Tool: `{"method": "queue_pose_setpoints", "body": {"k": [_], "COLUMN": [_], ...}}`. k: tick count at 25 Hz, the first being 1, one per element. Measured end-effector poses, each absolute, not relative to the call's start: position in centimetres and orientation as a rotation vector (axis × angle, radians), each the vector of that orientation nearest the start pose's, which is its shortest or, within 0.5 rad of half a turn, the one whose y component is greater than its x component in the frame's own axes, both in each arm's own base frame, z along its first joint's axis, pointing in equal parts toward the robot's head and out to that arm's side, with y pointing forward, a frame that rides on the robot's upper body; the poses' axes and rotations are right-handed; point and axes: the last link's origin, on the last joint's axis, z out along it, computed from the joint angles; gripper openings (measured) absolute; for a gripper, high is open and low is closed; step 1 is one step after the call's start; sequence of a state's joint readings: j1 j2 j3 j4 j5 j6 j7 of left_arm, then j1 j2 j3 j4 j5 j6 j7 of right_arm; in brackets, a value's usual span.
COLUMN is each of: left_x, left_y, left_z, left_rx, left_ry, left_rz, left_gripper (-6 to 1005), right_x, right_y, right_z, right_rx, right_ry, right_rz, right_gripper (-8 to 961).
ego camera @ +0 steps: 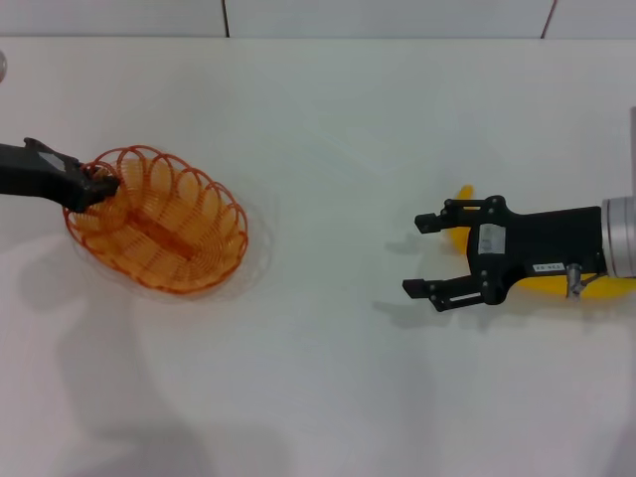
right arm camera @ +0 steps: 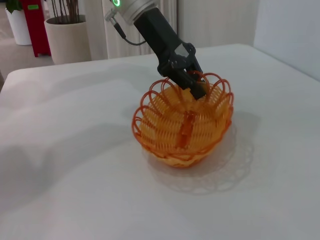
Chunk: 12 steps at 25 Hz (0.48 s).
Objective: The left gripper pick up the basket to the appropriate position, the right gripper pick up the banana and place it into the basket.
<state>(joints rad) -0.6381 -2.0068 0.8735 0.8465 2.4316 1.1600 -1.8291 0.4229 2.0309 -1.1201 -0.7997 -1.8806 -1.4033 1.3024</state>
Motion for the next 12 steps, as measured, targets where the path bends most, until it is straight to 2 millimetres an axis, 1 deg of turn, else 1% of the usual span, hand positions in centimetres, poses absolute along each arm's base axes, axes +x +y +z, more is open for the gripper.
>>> {"method": "queue_pose_setpoints", "body": {"k": [7, 12], "left_x": [-27.5, -26.7], "left_y": [40.9, 41.3], "left_z": [3.7, 3.7], "left_rx": [-2.484, -2.476], "left_ry": [-0.689, -0.678], "left_rz": [0.092, 0.025], "left_gripper": [137, 113], "right_x": [26.7, 26.7], "right_y": [32.1, 32.2], "right_z": [-1.5, -1.5], "right_rx": [-2.864, -2.862], "right_ry": [0.302, 0.302], "right_rz": [0.368, 0.368], "right_gripper": [862, 862]}}
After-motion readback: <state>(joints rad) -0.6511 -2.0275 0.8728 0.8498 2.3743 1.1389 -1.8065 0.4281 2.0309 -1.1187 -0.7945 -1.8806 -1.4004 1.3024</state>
